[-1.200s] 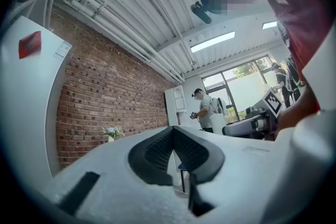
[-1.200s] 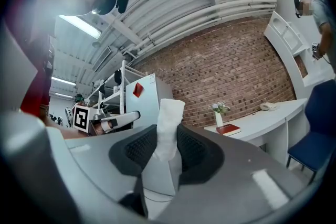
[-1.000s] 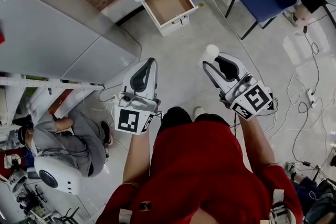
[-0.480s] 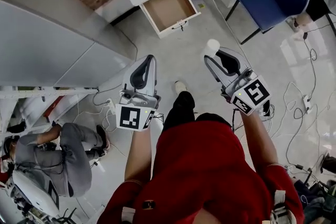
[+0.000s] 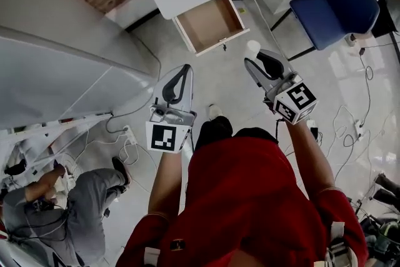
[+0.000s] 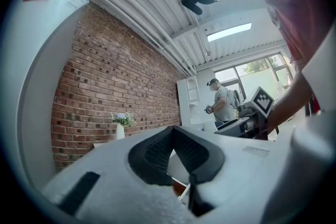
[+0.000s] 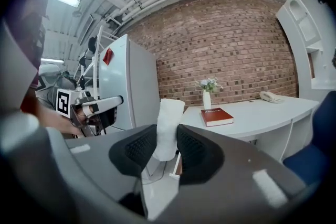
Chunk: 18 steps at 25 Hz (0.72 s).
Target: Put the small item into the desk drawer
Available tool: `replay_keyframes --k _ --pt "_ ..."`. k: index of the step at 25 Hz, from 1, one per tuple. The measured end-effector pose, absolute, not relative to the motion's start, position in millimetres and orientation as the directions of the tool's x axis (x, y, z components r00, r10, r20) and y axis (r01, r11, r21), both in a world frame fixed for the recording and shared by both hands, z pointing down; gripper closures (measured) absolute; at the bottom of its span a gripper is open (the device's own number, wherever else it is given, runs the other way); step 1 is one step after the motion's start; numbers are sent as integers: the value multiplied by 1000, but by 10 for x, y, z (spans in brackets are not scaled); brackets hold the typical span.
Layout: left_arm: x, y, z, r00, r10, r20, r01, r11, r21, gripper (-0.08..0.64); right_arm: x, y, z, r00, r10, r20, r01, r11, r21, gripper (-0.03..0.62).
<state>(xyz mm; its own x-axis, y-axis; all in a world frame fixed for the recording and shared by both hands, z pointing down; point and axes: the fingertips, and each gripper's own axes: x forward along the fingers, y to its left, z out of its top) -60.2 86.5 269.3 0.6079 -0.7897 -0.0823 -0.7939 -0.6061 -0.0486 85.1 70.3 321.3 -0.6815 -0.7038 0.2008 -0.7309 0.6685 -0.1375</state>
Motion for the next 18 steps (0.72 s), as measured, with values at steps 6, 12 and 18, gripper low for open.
replay_keyframes --k 6,12,18 --pt "-837 407 2936 593 -803 -62 -805 -593 -25 554 515 149 3552 -698 -662 271 -712 683 -165 460" --pt "-1010 77 3098 564 -824 -53 -826 -564 -17 554 278 -327 3901 -709 -622 331 -696 693 -187 460" --pt "-1065 -170 3357 524 -852 -12 -852 -524 -20 554 170 -693 4319 -714 -578 395 -676 716 -173 460"
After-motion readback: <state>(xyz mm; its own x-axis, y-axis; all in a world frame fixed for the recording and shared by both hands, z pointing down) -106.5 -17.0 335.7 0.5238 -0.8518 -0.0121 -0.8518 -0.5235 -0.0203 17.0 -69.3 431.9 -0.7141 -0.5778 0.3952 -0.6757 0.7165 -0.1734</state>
